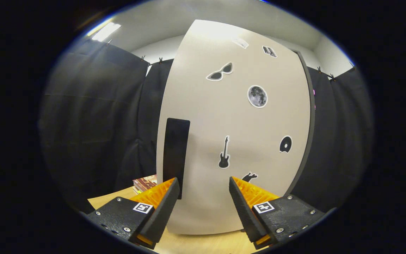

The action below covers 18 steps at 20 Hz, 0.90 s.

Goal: Open the shoe cabinet door, grab the shoes and put them into the shoe cabinet, then close the shoe cabinet door.

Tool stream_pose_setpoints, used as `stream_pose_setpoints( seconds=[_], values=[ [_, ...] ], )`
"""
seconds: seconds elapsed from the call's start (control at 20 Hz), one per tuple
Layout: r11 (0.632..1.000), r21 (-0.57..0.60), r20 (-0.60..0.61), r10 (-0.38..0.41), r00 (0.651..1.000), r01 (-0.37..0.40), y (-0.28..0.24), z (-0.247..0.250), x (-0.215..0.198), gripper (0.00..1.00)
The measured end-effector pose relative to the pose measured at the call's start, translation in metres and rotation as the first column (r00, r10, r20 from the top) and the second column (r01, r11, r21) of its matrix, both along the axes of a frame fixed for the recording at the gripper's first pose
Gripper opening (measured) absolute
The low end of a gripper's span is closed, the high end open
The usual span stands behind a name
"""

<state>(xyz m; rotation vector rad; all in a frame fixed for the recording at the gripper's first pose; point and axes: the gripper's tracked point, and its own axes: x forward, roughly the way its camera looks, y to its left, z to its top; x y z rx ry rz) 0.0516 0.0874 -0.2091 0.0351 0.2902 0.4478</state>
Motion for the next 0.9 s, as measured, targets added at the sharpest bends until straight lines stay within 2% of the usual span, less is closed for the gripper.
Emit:
stream_pose_setpoints(
  seconds=[0.3, 0.55, 0.7, 0.9],
  values=[
    [0.998, -0.036, 0.003, -0.044, 0.999, 0.044, 0.025, -0.006, 0.037, 0.86],
    [0.996, 0.011, -0.060, -0.086, 0.994, 0.087, 0.038, -0.016, 0.064, 0.86],
    [0.993, 0.034, -0.071, -0.107, 0.992, 0.110, 0.040, -0.014, 0.066, 0.86],
    [0.991, 0.038, -0.033, -0.125, 0.992, 0.126, 0.023, 0.016, 0.062, 0.89]
  ],
)
